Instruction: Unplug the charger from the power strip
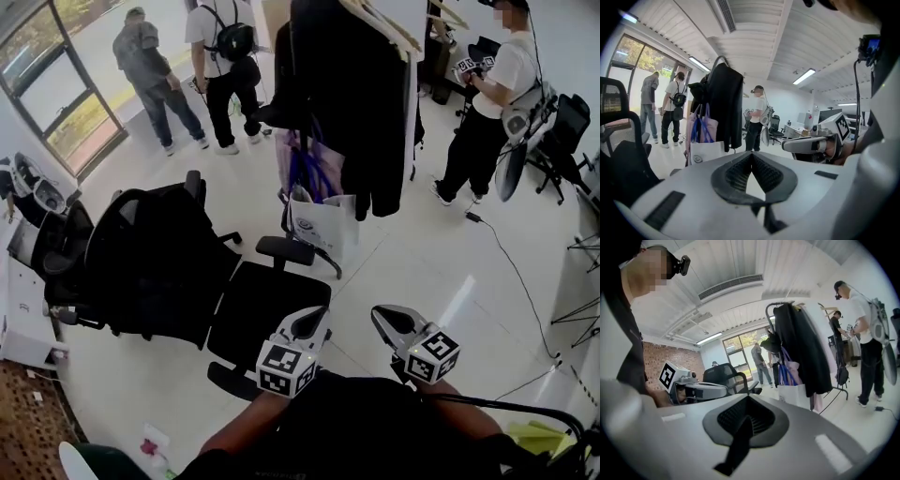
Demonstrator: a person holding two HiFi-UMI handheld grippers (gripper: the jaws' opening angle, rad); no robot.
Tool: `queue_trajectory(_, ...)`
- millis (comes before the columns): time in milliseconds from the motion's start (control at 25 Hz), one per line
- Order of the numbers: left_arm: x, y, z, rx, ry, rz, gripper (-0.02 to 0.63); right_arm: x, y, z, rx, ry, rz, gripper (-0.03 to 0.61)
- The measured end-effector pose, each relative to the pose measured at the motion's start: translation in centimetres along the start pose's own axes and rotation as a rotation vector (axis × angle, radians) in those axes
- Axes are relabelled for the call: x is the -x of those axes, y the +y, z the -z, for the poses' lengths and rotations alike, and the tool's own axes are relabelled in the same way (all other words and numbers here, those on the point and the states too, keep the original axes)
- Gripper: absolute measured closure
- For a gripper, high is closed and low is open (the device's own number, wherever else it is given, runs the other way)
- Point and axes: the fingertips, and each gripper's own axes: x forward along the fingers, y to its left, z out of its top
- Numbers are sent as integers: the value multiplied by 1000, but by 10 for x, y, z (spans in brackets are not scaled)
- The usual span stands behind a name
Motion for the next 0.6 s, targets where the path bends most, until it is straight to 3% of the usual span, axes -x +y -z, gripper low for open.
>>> queue_trajectory(240, -48, -98, -8, -49, -4, 82, 607, 102, -41, 4, -23, -55, 86, 575)
queue_trajectory(600, -94, -193, -6, -79, -2, 133, 607, 224, -87, 16, -37, -105, 207, 575)
